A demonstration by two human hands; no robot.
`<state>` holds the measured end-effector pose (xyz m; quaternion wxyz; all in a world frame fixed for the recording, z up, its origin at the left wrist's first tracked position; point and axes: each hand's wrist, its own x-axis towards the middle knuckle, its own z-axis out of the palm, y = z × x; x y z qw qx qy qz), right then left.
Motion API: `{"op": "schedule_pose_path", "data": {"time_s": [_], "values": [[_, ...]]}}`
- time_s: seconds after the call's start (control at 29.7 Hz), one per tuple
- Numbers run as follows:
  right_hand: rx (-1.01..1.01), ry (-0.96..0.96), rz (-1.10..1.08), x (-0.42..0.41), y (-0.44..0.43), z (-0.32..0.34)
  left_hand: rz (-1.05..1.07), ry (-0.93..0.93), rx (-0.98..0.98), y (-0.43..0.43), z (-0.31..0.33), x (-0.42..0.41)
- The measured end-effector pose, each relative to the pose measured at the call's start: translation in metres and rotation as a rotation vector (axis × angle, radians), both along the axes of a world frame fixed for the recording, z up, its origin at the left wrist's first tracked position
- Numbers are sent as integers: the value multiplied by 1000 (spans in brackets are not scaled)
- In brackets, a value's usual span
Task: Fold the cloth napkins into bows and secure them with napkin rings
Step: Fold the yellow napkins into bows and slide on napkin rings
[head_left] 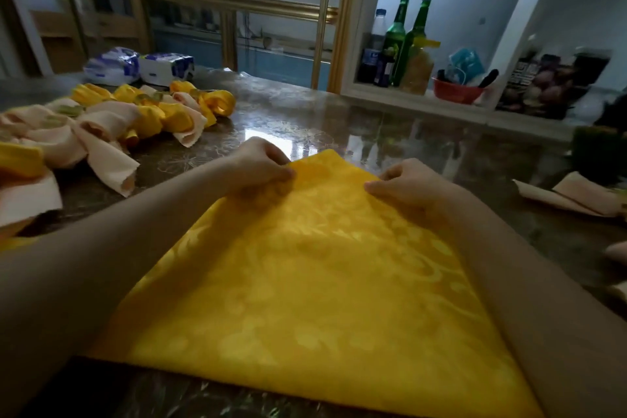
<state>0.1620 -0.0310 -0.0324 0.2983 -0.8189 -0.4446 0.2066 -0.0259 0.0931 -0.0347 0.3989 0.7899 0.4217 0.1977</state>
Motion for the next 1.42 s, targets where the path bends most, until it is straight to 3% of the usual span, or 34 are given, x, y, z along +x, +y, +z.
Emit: {"op": "schedule_pose_path", "data": {"time_s": [0.17, 0.4, 0.54, 0.71, 0.84, 0.98, 1.15, 1.25, 1.42], "values": [[147, 9, 47, -4, 2, -8, 48, -197, 95, 1, -21, -4], [201, 47, 60, -9, 1, -15, -25, -101, 468, -4, -28, -3], [193, -24, 43, -10, 1, -17, -7, -30, 455, -5, -30, 0], [186, 24, 29, -13, 4, -12, -64, 38, 462, -10, -28, 0], [141, -72, 138, -17, 7, -13, -45, 135, 510, -4, -27, 4], [96, -23, 212, -22, 13, -10, -81, 189, 541, 0, -19, 12], [212, -349, 217, -22, 20, -23, -56, 126, 679, -3, -29, 20], [235, -460, 202, -22, 23, -28, -51, 15, 700, -7, -31, 14], [325, -627, 252, -29, 19, -27, -58, -11, 743, -15, -29, 14]]}}
